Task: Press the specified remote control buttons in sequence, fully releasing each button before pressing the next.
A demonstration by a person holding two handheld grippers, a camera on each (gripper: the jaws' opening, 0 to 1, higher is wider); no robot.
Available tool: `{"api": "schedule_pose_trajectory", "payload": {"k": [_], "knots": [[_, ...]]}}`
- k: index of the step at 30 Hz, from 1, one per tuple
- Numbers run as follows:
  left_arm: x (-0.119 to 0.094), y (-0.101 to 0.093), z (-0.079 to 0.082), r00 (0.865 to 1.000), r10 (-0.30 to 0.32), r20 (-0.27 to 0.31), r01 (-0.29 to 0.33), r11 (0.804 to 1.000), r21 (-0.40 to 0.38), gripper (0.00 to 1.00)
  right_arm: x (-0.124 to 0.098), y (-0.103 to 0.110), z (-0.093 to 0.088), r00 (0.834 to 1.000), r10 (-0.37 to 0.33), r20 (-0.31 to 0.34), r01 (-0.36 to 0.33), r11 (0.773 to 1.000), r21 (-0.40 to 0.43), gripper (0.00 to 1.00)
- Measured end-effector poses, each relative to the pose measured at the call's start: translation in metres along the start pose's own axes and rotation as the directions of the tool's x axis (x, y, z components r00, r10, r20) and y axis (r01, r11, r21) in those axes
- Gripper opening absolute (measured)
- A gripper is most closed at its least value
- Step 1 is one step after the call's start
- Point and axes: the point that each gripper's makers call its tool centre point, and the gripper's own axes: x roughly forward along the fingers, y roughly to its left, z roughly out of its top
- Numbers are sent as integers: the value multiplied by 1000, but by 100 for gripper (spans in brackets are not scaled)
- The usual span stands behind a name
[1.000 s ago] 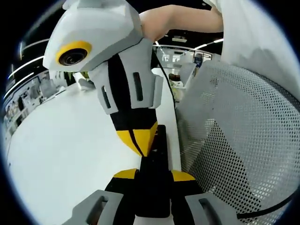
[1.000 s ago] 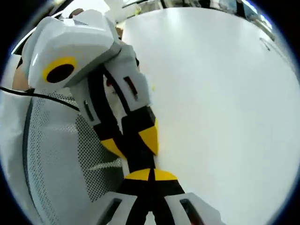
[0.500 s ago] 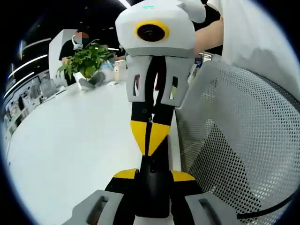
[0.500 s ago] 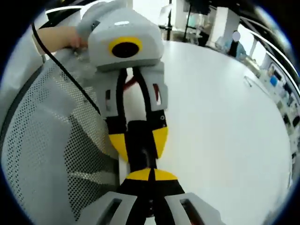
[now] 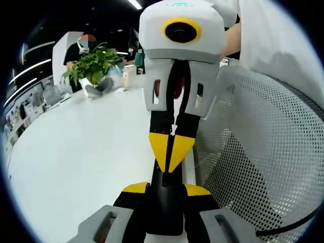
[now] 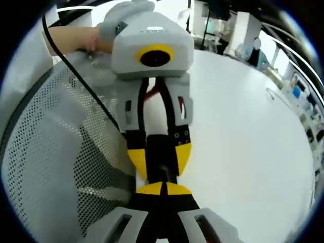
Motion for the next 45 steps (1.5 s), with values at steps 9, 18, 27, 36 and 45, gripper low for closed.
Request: {"api": "schedule_pose_trajectory", "payload": {"k": [9,18,27,36,45], "knots": [[0,0,0,1000,-1,1,1,1000,-3,25,2,1,1,998,29,-56,-34,996,-88,0],[0,0,1,1000,-4,4,4,1000,-10,25,4,3,0,992,22,-127,-47,979,-200,0],[0,0,1,1000,-4,6,4,1000,-13,25,2,1,0,999,-19,-42,15,994,-104,0],[1,-1,0,1000,12,15,-12,1000,-8,25,2,2,1,996,-85,21,86,993,-83,0],[2,1,1,999,42,26,-42,999,-23,25,1,0,1,990,-118,75,118,993,9,0]]}}
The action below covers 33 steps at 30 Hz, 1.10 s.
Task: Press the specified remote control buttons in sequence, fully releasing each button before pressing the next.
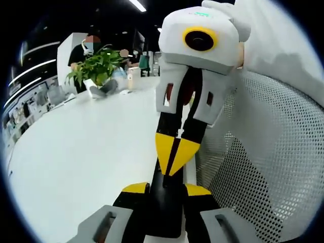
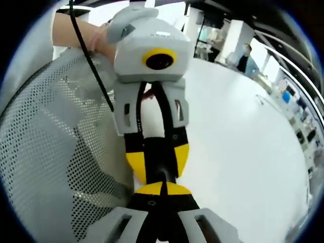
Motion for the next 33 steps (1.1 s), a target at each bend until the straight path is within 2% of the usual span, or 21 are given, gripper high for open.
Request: {"api": "schedule_pose_trajectory", "payload": {"k": [11,20,23,25,29,31,33], "knots": [[-1,0,0,1000,18,-5,-18,1000,-14,26,0,0,1,1000,-9,-15,9,1000,-4,0],[-1,1,0,1000,9,-1,-9,1000,-13,25,4,-1,6,999,22,-27,-23,999,-40,0],[-1,1,0,1000,9,0,-9,1000,-14,25,5,0,5,995,56,-78,-61,996,-66,0],[-1,1,0,1000,8,-1,-8,1000,-13,25,5,1,4,985,91,-145,-107,988,-108,0],[-1,1,0,1000,4,0,-4,1000,-12,25,7,1,4,953,145,-265,-190,970,-153,0],[-1,1,0,1000,2,2,-2,1000,-16,25,8,1,4,943,150,-298,-205,965,-165,0],[0,1,0,1000,0,2,0,1000,-18,25,9,2,4,940,148,-307,-209,962,-176,0]]}}
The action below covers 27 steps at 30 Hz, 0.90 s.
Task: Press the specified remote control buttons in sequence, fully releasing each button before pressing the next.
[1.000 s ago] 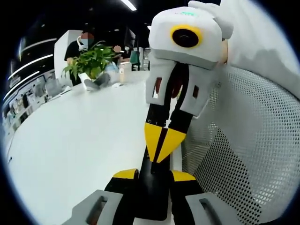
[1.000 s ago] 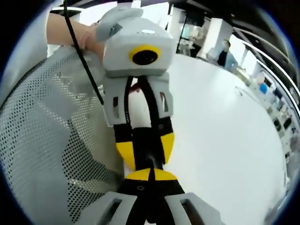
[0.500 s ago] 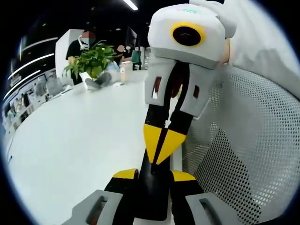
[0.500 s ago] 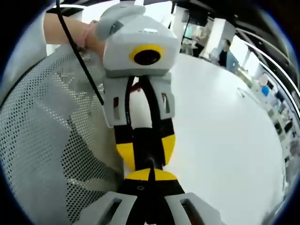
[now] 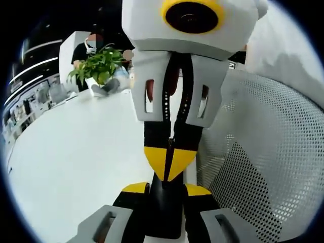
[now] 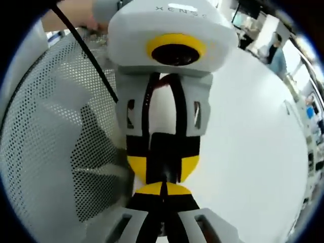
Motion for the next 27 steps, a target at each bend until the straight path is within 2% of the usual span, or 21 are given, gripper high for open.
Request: {"api": "schedule_pose_trajectory", "payload": {"k": [3,5,8,13,21,27], "knots": [[0,0,1,1000,0,11,1,999,-50,26,0,1,-1,1000,1,-18,-1,1000,-16,0],[0,0,0,1000,-5,3,5,1000,-21,26,0,1,-1,999,0,-32,-1,1000,-15,0],[1,0,0,1000,-8,3,9,1000,-21,26,0,1,-1,999,-2,-41,1,1000,-19,0],[0,-1,1,1000,-5,-4,5,1000,-6,26,-1,3,-3,999,-45,-24,45,999,-16,0],[0,-1,0,1000,-7,-13,7,1000,13,25,-3,1,-3,992,-97,75,95,995,36,0],[0,-1,0,1000,-8,-16,8,1000,19,25,-5,-1,-2,973,-133,190,97,978,187,0]]}}
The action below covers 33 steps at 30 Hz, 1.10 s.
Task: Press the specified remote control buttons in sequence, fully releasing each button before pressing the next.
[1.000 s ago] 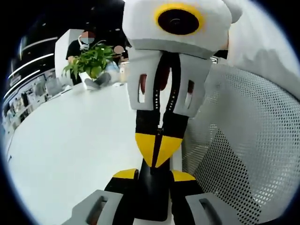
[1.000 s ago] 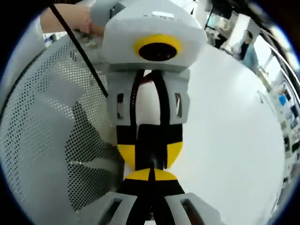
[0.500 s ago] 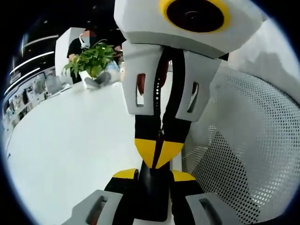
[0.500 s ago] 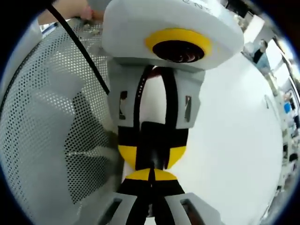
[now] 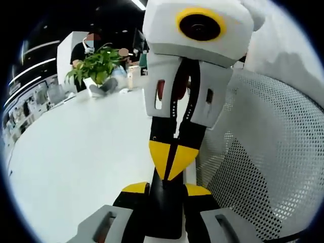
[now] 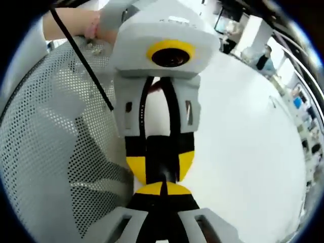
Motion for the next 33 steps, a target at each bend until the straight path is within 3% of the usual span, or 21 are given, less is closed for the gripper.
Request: {"api": "schedule_pose_trajectory", "payload": {"k": [8,17,21,26,33], "knots": [[0,0,0,1000,-10,-5,10,1000,10,25,-1,-1,1,999,5,54,-7,999,40,0],[-1,0,0,1000,-15,-10,15,1000,13,25,0,4,7,999,44,30,-44,999,11,0],[-1,0,0,1000,-14,-10,14,1000,12,25,2,5,5,999,51,-1,-51,998,-21,0],[-1,0,-1,1000,-15,-10,15,1000,12,25,2,3,5,998,52,-20,-52,998,32,0],[-1,0,-1,1000,-17,-8,17,1000,11,25,5,3,5,990,86,-116,-86,996,2,0]]}}
